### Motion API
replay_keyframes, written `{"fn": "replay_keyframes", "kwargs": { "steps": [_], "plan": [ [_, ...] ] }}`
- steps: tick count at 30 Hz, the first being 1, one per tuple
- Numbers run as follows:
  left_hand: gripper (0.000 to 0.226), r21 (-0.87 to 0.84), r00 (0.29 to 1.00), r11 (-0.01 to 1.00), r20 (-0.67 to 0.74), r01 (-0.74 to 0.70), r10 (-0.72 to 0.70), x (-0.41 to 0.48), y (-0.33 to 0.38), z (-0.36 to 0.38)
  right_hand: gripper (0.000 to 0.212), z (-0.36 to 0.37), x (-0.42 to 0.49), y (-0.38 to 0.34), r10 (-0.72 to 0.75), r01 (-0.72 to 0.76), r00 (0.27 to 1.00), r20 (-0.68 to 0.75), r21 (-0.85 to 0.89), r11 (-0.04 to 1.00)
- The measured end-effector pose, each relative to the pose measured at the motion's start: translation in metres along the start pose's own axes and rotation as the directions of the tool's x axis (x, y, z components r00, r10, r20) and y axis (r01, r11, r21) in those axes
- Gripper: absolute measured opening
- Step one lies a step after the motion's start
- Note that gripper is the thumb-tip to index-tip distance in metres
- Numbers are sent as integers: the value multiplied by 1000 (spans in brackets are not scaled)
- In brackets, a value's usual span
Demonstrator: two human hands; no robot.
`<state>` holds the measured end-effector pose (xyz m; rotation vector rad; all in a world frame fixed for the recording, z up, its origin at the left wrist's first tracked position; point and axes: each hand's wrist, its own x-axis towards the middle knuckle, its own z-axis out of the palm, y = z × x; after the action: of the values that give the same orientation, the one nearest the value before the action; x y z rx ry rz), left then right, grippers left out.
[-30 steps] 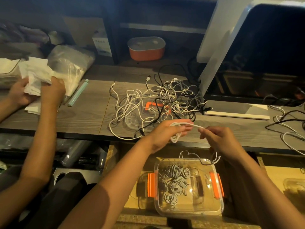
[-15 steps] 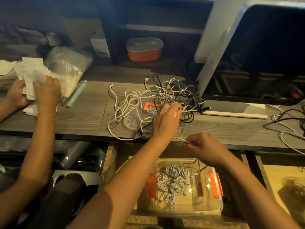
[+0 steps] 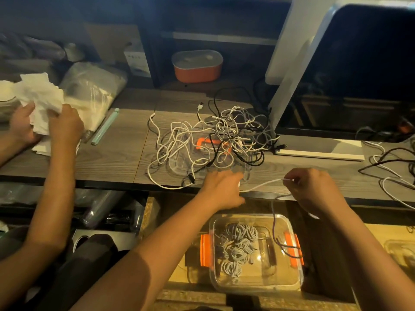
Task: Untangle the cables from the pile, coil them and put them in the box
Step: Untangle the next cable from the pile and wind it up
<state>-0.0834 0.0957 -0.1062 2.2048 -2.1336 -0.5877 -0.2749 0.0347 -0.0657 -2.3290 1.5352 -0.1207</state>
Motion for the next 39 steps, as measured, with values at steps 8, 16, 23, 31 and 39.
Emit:
{"fn": "replay_keyframes", "kwargs": {
  "steps": [8,16,23,31,39],
  "plan": [
    [40,-989,988,127,88,72,126,-6,26,-16,22,20,-1,-4,108,-122,990,90,181,976],
    [24,-991,976,70,-121,-110,-183,8,41,-19,17,39,-20,-57,-270,215,924,272,216,952],
    [49,-803,994,596,-75,-14,-78,-4,22,-14,10,13,-19,-49,-369,351,929,43,221,910],
    [61,-908,989,398,99,133,-106,-2,28,-24,35,10,-17,-45,-337,319,941,-18,373,871],
    [71,-944,896,64,327,323,300,-16,25,-23,12,-4,-11,-41,-282,127,943,176,593,795]
  ]
}}
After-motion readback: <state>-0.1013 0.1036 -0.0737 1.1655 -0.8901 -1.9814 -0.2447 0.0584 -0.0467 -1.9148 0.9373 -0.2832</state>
